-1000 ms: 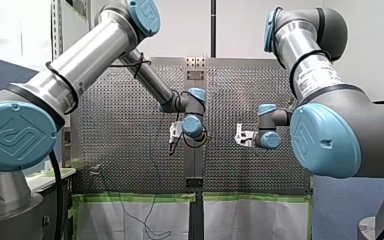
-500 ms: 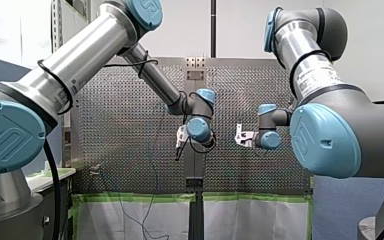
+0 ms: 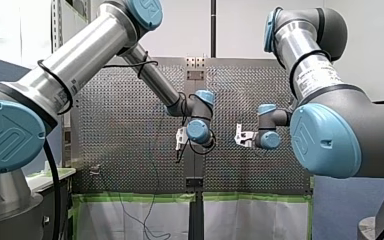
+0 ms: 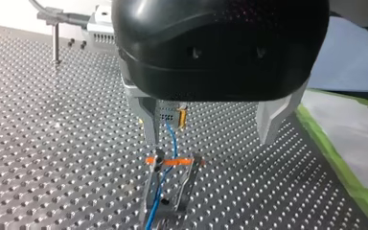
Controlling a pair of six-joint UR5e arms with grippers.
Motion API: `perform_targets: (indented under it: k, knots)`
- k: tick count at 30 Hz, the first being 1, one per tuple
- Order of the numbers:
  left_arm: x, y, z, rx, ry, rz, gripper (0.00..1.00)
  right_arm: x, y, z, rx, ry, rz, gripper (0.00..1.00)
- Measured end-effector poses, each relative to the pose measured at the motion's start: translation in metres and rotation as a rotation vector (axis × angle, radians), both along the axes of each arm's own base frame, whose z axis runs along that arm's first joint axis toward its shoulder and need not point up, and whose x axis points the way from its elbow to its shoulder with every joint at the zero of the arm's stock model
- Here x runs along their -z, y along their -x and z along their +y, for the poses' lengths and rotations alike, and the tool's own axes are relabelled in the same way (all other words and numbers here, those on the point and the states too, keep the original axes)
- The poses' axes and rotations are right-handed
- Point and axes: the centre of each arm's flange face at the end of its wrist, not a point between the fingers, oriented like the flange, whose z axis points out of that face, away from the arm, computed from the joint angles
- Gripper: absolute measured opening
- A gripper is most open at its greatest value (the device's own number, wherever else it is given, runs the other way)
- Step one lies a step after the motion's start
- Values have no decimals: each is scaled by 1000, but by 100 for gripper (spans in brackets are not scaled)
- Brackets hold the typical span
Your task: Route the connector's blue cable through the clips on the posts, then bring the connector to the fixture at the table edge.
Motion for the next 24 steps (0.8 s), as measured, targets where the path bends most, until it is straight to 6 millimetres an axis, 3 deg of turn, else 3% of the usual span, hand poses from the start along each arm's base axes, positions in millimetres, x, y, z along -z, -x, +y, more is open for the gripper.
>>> perform_targets:
  k: [24]
  knots:
    - [-1,-3,5,-59,16,-15,100,0,0,-1,0,6,-1,0]
